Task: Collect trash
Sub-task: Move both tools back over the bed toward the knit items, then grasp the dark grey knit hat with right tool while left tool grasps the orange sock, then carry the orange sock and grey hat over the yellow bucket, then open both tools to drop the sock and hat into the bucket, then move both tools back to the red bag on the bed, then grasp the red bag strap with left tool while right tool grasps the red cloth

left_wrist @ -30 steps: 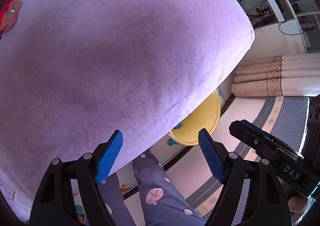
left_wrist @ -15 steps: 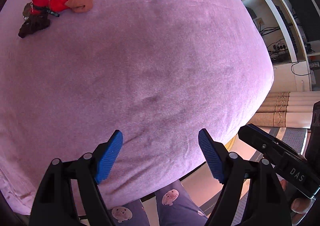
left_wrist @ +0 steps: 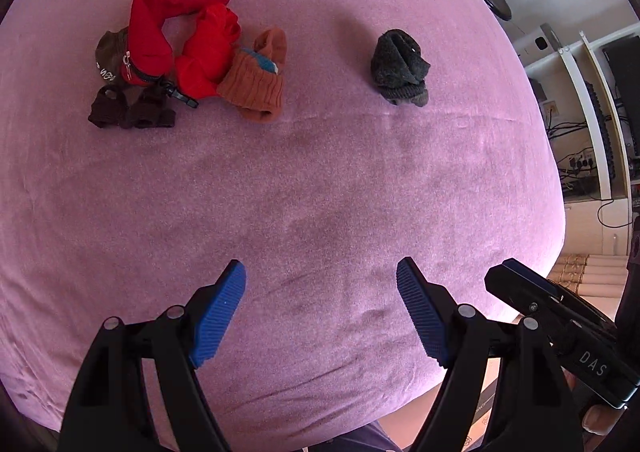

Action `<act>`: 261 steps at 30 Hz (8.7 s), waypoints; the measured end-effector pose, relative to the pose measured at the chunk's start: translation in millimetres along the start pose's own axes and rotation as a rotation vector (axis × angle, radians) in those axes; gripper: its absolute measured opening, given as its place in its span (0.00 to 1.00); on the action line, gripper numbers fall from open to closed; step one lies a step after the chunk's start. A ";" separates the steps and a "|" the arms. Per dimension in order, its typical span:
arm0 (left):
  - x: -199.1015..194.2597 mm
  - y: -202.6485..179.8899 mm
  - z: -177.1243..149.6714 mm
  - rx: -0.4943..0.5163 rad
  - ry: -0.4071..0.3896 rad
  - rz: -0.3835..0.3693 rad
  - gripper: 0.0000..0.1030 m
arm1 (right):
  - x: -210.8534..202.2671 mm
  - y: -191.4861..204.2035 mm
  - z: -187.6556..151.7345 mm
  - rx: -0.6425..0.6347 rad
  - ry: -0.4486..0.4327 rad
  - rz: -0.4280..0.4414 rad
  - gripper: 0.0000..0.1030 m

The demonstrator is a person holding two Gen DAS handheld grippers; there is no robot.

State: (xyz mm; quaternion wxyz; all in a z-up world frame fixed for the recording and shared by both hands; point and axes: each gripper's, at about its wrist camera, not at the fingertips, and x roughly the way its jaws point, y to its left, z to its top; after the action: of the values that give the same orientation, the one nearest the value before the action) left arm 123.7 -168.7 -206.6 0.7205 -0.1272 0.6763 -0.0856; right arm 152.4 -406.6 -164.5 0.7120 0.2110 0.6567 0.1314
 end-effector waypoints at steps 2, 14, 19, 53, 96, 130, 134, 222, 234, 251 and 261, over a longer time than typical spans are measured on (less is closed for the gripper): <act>4.9 3.4 11.7 -0.037 -0.005 0.004 0.75 | 7.4 2.2 17.7 -0.023 0.018 0.003 0.41; 40.4 11.3 77.5 -0.167 0.004 0.030 0.75 | 53.7 8.4 115.5 -0.088 0.074 0.001 0.41; 53.9 18.5 88.3 -0.178 0.028 0.044 0.75 | 72.2 13.3 138.8 -0.107 0.082 -0.006 0.43; 91.7 27.7 103.2 -0.272 0.055 0.016 0.25 | 79.4 7.4 132.3 -0.073 0.099 0.055 0.32; 35.3 -91.0 -52.6 0.124 0.181 -0.154 0.25 | -69.7 -92.1 -114.3 0.276 -0.119 -0.022 0.32; 149.4 -338.3 -196.6 0.547 0.484 -0.083 0.78 | -146.2 -375.0 -268.4 0.740 -0.135 -0.084 0.41; 153.7 -340.1 -205.0 0.565 0.514 -0.071 0.78 | -145.1 -381.6 -275.5 0.767 -0.127 -0.085 0.43; 10.1 132.5 169.6 -0.250 -0.009 0.102 0.67 | 104.5 87.5 122.2 0.001 0.125 0.113 0.44; 25.0 151.8 190.7 -0.250 0.019 0.015 0.12 | 151.9 127.6 147.4 -0.040 0.181 0.122 0.54; 7.8 168.1 149.3 -0.268 -0.003 -0.080 0.05 | 171.6 140.4 139.1 -0.054 0.237 0.073 0.32; -10.8 131.4 116.0 -0.194 -0.004 -0.089 0.05 | 119.0 107.2 106.1 -0.046 0.194 0.073 0.32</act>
State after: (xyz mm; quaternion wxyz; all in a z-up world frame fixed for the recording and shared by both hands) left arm 232.1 -32.5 -229.5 0.7015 -0.2266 0.6737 -0.0513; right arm 279.4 -271.0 -213.4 0.6445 0.2047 0.7112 0.1921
